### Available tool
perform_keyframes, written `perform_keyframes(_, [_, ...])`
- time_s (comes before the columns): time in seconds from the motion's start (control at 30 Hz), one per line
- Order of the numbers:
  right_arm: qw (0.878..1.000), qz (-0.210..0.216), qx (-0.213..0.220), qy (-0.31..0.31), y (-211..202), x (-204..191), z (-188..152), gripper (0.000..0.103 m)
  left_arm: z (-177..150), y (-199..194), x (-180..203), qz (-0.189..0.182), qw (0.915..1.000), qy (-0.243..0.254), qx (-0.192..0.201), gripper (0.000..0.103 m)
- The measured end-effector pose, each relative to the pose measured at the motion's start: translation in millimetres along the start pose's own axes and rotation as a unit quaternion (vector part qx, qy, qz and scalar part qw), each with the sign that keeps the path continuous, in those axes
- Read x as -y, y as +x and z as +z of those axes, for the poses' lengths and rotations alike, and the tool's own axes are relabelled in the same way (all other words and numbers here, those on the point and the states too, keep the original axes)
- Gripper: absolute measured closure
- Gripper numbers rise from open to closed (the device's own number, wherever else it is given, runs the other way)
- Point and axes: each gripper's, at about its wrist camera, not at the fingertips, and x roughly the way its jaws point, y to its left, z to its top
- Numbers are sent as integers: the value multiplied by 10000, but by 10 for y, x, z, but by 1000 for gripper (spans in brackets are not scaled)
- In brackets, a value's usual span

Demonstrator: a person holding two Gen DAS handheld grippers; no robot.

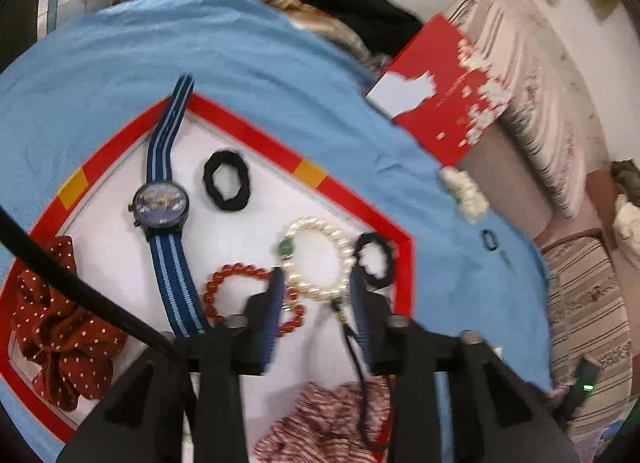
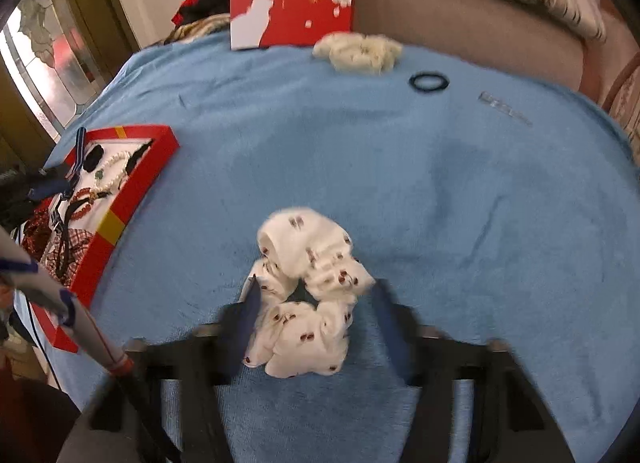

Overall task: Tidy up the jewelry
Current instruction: 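Carry the red bracelet and cherry scrunchie into the box and open both grippers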

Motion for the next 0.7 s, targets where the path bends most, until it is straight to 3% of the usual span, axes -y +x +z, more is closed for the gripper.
perform_keyframes(0.03, [10000,53,-79,11,29,-5,-8,86,3,-51,7,-45,10000,-8,84,62])
perform_keyframes(0.2, [9989,177,329,-268,-263,-246,101,90,68,-326,-161,28,9977,-355,570,59])
perform_keyframes(0.4, [9908,737,866,-740,-694,-860,407,90,179,-484,-671,151,9868,-1393,809,59])
perform_keyframes(0.6, [9745,1815,424,-1245,-538,-1826,520,90,213,-621,-892,568,9814,-1548,984,59])
perform_keyframes(0.7, [9659,2005,198,-1625,-388,-2255,341,90,233,-676,-923,911,9785,-1482,1104,56])
